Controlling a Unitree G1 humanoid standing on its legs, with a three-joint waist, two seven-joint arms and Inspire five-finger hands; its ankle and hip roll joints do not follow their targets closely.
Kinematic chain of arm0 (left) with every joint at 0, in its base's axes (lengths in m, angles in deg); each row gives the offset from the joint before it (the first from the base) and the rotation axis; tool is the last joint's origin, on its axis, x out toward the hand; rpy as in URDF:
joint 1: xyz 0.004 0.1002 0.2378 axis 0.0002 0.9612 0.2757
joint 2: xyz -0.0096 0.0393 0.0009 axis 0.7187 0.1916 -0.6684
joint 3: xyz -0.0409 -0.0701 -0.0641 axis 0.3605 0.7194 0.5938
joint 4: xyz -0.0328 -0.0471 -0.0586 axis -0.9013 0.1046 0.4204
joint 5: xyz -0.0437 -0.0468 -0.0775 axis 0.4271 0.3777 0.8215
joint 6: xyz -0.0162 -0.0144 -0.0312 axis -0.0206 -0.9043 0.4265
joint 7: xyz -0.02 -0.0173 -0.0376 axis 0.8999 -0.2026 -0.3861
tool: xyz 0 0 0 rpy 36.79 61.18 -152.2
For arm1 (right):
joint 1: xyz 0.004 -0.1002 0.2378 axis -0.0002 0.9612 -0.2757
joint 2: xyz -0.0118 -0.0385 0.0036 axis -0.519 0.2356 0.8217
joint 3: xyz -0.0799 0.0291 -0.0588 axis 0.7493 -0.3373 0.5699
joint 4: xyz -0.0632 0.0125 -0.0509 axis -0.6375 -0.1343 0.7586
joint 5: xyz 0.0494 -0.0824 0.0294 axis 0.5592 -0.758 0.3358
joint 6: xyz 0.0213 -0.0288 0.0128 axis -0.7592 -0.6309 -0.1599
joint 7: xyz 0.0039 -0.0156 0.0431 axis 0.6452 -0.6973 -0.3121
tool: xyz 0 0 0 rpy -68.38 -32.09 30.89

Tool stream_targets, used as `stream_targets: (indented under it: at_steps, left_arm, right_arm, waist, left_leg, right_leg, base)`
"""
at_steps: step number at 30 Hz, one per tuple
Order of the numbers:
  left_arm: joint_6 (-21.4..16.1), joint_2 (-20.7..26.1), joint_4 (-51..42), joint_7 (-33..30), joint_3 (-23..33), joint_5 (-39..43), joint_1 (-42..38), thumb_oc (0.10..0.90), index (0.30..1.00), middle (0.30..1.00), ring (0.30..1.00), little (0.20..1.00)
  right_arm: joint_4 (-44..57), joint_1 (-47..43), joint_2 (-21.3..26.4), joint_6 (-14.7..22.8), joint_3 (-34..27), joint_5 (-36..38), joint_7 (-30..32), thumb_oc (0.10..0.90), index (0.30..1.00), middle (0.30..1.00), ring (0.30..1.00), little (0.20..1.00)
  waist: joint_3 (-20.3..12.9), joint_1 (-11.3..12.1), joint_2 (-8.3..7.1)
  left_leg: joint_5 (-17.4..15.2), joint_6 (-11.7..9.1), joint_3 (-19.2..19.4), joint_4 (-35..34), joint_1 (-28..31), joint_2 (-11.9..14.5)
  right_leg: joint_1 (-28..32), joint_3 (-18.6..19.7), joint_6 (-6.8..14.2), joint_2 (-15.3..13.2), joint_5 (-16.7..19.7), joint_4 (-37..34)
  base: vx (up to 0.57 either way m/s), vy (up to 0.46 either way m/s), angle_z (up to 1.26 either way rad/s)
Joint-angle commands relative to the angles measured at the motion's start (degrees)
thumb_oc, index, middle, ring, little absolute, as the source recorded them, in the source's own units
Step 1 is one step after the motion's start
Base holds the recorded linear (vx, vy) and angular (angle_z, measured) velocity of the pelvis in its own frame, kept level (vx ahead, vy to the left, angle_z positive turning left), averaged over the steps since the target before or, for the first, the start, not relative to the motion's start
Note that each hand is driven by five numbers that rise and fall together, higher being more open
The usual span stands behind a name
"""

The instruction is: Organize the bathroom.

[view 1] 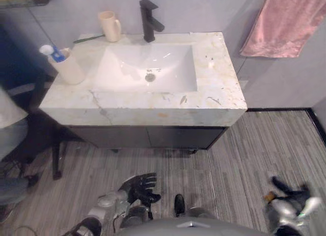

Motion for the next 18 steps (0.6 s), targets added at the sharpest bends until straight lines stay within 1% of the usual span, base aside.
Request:
stream_targets:
  at_steps: [1,2,3,4,5,6,7,9,10,12,14,16,18]
  left_arm:
    - [-5.9,-1.0,2.8,-1.1,0.6,-5.7,-1.5,0.8,0.9,0.9,0.9,0.9]
    - [-5.9,-1.3,3.8,-1.2,0.6,-6.1,-1.6,0.8,0.9,0.9,0.9,0.9]
    - [-5.0,-1.9,5.3,-1.5,0.0,-5.9,-2.1,0.8,0.9,0.9,0.9,0.9]
    - [-5.5,-2.2,6.7,-1.6,-0.5,-5.4,-2.2,0.8,0.9,0.9,0.9,0.9]
    - [-6.1,-2.8,8.0,-1.7,-0.6,-5.1,-2.3,0.8,0.9,0.9,0.9,0.9]
    - [-6.0,-3.0,8.4,-1.8,-0.6,-5.2,-2.4,0.8,0.9,0.9,0.9,0.9]
    - [-4.6,-3.8,9.5,-2.7,-0.6,-5.9,-2.8,0.8,0.9,0.9,0.9,0.9]
    - [-6.3,-4.6,12.3,-3.6,-1.4,-8.4,-3.3,0.8,0.9,0.9,0.9,0.9]
    - [-6.9,-5.2,14.2,-5.3,-2.1,-10.5,-3.7,0.8,0.9,0.9,0.9,0.9]
    - [-6.1,-5.3,15.1,-5.9,-2.0,-11.9,-3.7,0.8,0.9,0.9,0.9,0.9]
    - [-5.4,-5.4,16.4,-6.4,-1.2,-10.5,-3.3,0.8,0.9,0.9,0.9,0.9]
    - [-5.4,-5.2,17.0,-6.3,-0.4,-9.6,-3.4,0.8,0.9,0.9,0.9,0.9]
    - [-6.0,-5.2,17.2,-6.8,0.0,-10.4,-3.5,0.8,0.9,0.9,0.9,0.9]
  right_arm:
    - [-0.1,-1.6,2.5,-0.2,3.3,-3.0,-4.9,0.8,0.9,0.9,0.9,0.9]
    - [-0.9,-1.6,2.2,-1.4,4.4,-3.4,-6.8,0.8,0.9,0.9,0.9,0.9]
    - [-2.7,-2.0,1.4,-3.9,7.3,-3.4,-10.1,0.8,0.9,0.9,0.9,0.9]
    - [-4.3,-2.4,1.0,-4.6,9.1,-2.4,-11.2,0.8,0.9,0.9,0.9,0.9]
    - [-6.5,-2.8,0.5,-5.2,10.3,-0.9,-12.9,0.8,0.9,0.9,0.9,0.9]
    - [-7.7,-3.0,0.2,-4.9,10.7,-0.6,-13.6,0.8,0.9,0.9,0.9,0.9]
    - [-10.6,-3.6,-0.9,-6.9,11.9,-1.0,-16.1,0.8,0.9,0.9,0.9,0.9]
    - [-14.9,-4.0,-2.1,-7.0,12.8,-0.1,-17.9,0.8,0.9,0.9,0.9,0.9]
    - [-17.5,-4.6,-2.7,-9.1,13.0,0.2,-19.6,0.8,0.9,0.9,0.9,0.9]
    - [-19.1,-4.9,-3.2,-10.9,13.5,-0.4,-19.7,0.8,0.9,0.9,0.9,0.9]
    - [-20.0,-4.8,-3.5,-12.8,13.7,-1.9,-20.6,0.8,0.9,0.9,0.9,0.9]
    - [-20.5,-4.8,-3.7,-12.8,13.9,-2.7,-20.9,0.8,0.9,0.9,0.9,0.9]
    - [-20.4,-4.9,-3.8,-13.0,14.0,-3.4,-21.0,0.8,0.9,0.9,0.9,0.9]
  waist:
    - [-2.7,1.2,-2.08]
    - [-2.9,1.1,-1.88]
    - [-3.4,1.1,-0.76]
    - [-3.6,1.2,-0.06]
    - [-3.7,1.2,0.63]
    - [-3.7,1.3,0.91]
    - [-4.0,1.6,1.55]
    - [-4.2,1.9,1.7]
    - [-4.3,2.2,1.73]
    - [-4.4,2.5,1.7]
    - [-4.4,2.5,1.65]
    - [-4.5,2.6,1.54]
    - [-4.6,2.7,1.45]
  left_leg:
    - [-3.3,5.0,-2.1,4.1,0.4,-1.2]
    - [-3.7,5.0,-2.4,3.1,1.8,-0.9]
    - [-4.1,5.1,-4.0,-3.4,5.1,-1.4]
    - [-3.8,5.1,-4.8,-6.3,6.0,-2.1]
    - [-3.3,5.2,-4.5,-8.9,6.9,-2.2]
    - [-2.9,5.2,-4.6,-10.4,7.2,-2.3]
    - [-2.2,5.5,-5.1,-13.1,7.6,-2.7]
    - [-2.1,5.6,-5.7,-13.1,7.0,-3.2]
    - [-2.0,5.7,-6.2,-13.1,6.9,-3.5]
    - [-2.2,6.0,-6.2,-13.1,7.3,-4.0]
    - [-2.6,6.6,-6.1,-13.1,8.0,-4.4]
    - [-3.0,6.9,-5.9,-13.1,8.4,-4.6]
    - [-3.1,7.1,-5.8,-13.1,8.6,-4.7]
  right_leg:
    - [0.6,2.9,4.7,-1.7,-0.4,1.6]
    - [0.3,2.9,4.9,-1.8,-0.5,1.7]
    - [-0.3,2.8,5.3,-1.7,-0.6,1.9]
    - [-1.0,2.7,5.6,-1.6,-0.6,2.2]
    - [-1.6,2.3,5.9,-1.6,-0.7,2.5]
    - [-1.7,2.2,5.9,-1.5,-0.8,2.5]
    - [-2.0,1.6,6.3,-1.6,-0.7,2.5]
    - [-2.3,0.7,6.5,-1.8,-0.7,2.5]
    - [-2.4,0.2,6.8,-2.1,-0.6,2.5]
    - [-2.4,0.1,7.2,-2.5,-0.4,2.7]
    - [-2.4,0.4,7.5,-2.8,-0.4,3.2]
    - [-2.1,0.6,7.7,-2.9,-0.3,3.1]
    - [-1.9,0.8,7.8,-3.0,-0.2,2.9]
  base:
    - [-0.05,0.132,0.31]
    - [-0.04,0.199,0.19]
    - [-0.03,0.199,0.07]
    - [-0.05,0.226,0.12]
    - [-0.05,0.147,0.12]
    - [-0.07,0.188,0.12]
    - [-0.08,0.167,0.14]
    - [-0.07,0.134,0.15]
    - [-0.04,0.102,0.25]
    - [-0.03,0.111,0.3]
    - [-0.01,0.087,0.04]
    - [0.0,0.048,-0.1]
    - [0.0,0.014,-0.04]
